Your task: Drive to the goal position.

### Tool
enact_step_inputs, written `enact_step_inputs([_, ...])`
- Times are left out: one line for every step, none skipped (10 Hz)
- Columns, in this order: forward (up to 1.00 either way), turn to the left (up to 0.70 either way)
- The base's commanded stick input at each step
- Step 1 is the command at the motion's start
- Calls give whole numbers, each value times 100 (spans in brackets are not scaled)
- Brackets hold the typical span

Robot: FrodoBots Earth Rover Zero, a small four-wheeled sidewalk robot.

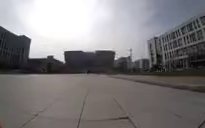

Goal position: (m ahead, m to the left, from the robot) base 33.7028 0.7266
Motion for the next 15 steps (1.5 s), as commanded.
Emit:
enact_step_inputs([100,0])
enact_step_inputs([100,0])
enact_step_inputs([100,0])
enact_step_inputs([100,0])
enact_step_inputs([100,0])
enact_step_inputs([100,0])
enact_step_inputs([100,0])
enact_step_inputs([100,0])
enact_step_inputs([100,0])
enact_step_inputs([100,0])
enact_step_inputs([100,0])
enact_step_inputs([100,0])
enact_step_inputs([100,0])
enact_step_inputs([100,0])
enact_step_inputs([100,0])
